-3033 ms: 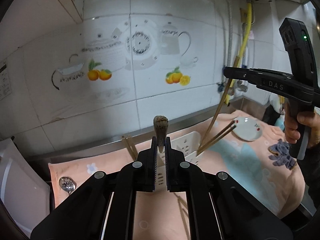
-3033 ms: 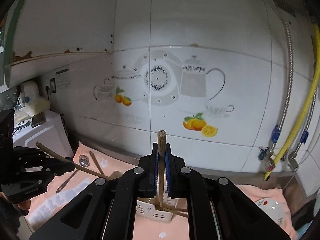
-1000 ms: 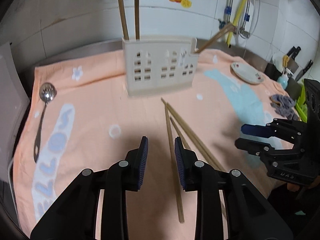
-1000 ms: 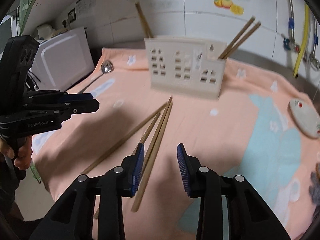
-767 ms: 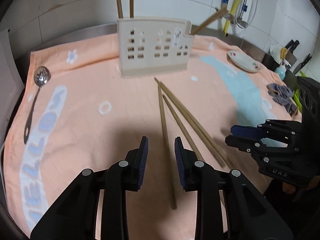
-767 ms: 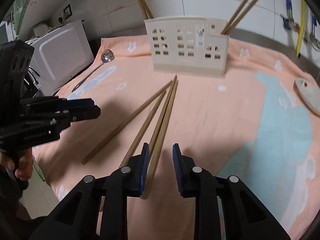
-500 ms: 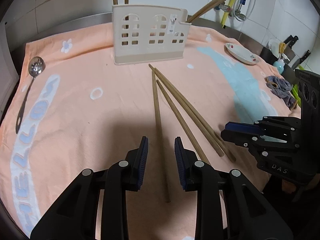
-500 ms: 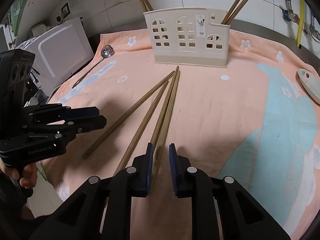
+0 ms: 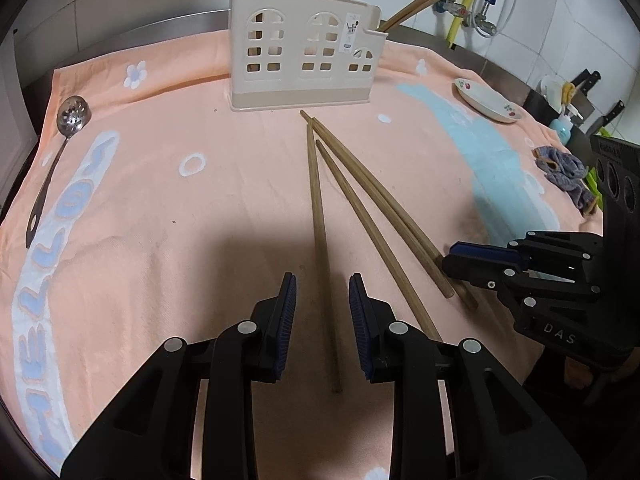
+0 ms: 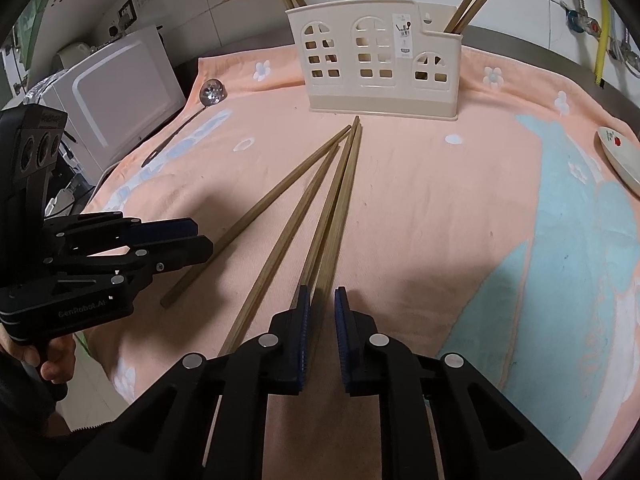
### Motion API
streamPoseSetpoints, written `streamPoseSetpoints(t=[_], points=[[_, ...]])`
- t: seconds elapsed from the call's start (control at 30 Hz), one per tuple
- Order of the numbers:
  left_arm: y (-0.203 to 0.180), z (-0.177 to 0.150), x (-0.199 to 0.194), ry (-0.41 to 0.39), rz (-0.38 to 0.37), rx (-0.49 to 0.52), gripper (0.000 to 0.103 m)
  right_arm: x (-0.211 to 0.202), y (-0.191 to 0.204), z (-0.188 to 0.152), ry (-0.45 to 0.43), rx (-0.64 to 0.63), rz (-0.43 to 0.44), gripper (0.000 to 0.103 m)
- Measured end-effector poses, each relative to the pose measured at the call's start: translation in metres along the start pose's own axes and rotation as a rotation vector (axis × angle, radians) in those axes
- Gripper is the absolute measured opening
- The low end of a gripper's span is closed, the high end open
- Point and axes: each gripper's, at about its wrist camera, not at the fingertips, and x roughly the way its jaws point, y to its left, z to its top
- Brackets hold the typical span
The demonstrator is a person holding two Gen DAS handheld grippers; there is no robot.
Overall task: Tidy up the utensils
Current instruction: 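Close the left tool on a chopstick while the right tool grasps another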
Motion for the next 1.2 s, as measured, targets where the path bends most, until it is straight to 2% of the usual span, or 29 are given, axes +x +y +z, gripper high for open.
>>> streamPoseSetpoints(t=[0.43,0.67,1.03,1.2], points=[[-0.002,-0.005,0.011,0.019,-0.003,-0.002,0.015,0.003,0.006,-0.003,0.012,-0.025,-0.020,0.012],[-0.005,-0.005,0.015,0.016,0.003,0.004,0.015,0.004,0.008,-0.004,0.011,-0.026,-0.026,0.012],[-0.009,-0.004,0.017,0.010,0.018,-0.002,0.015,0.004,0.017,-0.009,-0.007,-0.068,-0.085,0.012],[-0.014,-0.004,0.019,0.001,0.047,0.012,0.015,0.004,0.017,-0.010,-0.016,-0.065,-0.093,0.010]])
